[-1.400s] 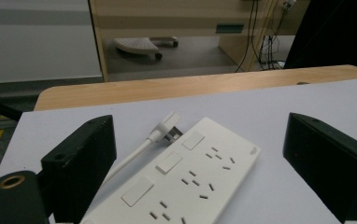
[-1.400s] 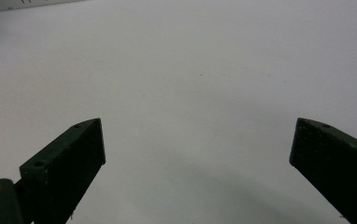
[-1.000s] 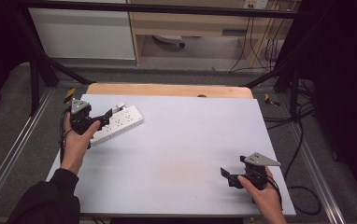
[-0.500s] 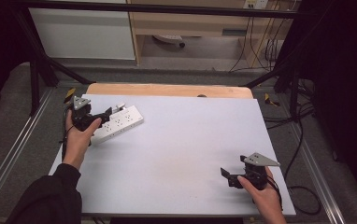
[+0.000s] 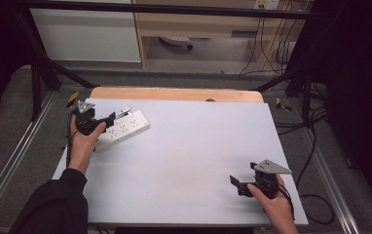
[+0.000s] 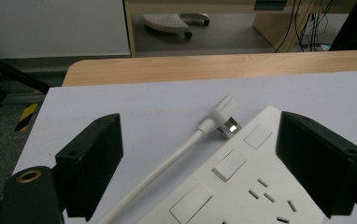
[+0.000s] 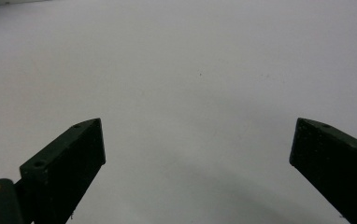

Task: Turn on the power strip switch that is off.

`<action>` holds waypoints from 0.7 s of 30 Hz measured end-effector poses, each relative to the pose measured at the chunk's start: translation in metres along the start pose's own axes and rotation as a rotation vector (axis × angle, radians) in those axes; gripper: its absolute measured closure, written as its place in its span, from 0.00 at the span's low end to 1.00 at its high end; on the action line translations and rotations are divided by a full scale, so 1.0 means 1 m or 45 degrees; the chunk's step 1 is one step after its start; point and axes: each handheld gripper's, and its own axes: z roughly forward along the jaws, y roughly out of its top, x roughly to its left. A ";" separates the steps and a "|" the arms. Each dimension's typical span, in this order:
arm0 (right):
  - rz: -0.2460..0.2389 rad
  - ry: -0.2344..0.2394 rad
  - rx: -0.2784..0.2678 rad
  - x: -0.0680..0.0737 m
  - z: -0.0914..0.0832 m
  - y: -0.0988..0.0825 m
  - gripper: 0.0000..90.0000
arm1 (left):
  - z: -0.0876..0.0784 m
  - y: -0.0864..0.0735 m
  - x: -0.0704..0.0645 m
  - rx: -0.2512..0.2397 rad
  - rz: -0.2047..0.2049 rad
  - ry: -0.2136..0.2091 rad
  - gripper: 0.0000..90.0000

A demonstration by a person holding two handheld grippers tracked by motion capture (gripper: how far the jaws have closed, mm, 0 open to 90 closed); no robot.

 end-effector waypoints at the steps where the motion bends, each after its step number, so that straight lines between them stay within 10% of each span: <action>1: 0.000 0.000 0.000 0.000 0.000 0.000 0.05 | 0.001 0.000 0.000 0.005 0.000 0.005 0.17; 21: -0.006 -0.007 -0.004 0.000 -0.001 0.001 0.05 | 0.015 0.002 -0.005 0.099 0.024 0.006 0.47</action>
